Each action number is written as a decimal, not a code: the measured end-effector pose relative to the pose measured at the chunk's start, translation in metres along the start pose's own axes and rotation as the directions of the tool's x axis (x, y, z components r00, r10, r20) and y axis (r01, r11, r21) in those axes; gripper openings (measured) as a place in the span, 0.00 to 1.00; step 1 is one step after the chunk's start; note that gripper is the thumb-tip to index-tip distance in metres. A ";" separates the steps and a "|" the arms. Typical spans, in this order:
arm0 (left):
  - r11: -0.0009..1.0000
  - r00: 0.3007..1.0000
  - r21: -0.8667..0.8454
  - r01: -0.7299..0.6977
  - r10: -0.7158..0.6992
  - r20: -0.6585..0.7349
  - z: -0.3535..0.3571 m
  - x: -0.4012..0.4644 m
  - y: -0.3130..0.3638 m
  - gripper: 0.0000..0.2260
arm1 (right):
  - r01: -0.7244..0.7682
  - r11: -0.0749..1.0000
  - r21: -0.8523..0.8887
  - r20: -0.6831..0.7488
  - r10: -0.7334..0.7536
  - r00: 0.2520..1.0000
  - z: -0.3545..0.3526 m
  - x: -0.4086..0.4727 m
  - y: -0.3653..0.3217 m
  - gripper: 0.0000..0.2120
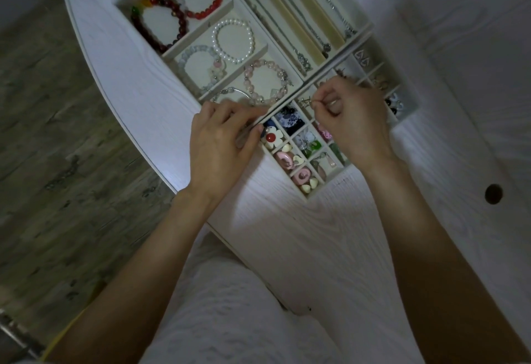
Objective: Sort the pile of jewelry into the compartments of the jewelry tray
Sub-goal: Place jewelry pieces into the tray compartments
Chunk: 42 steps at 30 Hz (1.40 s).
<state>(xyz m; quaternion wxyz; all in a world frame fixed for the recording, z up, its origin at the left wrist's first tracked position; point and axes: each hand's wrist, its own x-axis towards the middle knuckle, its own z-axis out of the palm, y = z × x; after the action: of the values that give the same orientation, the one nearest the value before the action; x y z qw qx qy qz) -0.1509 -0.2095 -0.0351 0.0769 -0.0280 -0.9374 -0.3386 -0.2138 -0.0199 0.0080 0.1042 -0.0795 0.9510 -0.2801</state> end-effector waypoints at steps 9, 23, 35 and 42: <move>1.000 1.000 0.004 -0.004 0.004 -0.012 0.000 -0.002 -0.001 0.09 | 0.094 0.979 -0.178 0.203 -0.057 0.977 -0.013 0.009 -0.001 0.06; 1.000 1.000 0.020 -0.002 0.002 -0.001 0.000 -0.001 -0.002 0.09 | 0.390 0.854 -0.345 0.431 -0.225 0.874 -0.018 0.031 -0.009 0.10; 1.000 1.000 0.008 -0.006 0.006 0.005 -0.001 -0.001 -0.003 0.10 | 0.255 0.899 -0.356 0.128 -0.223 0.966 -0.030 0.004 0.015 0.08; 1.000 1.000 0.013 -0.006 0.006 0.015 -0.001 -0.001 -0.003 0.10 | 0.155 0.947 -0.282 0.039 -0.151 0.988 -0.002 -0.012 0.011 0.08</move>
<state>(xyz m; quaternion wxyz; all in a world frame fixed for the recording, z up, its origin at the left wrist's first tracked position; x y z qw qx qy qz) -0.1504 -0.2128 -0.0364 0.0712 -0.0329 -0.9399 -0.3322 -0.2034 -0.0070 0.0052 0.0776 -0.1695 0.9714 -0.1473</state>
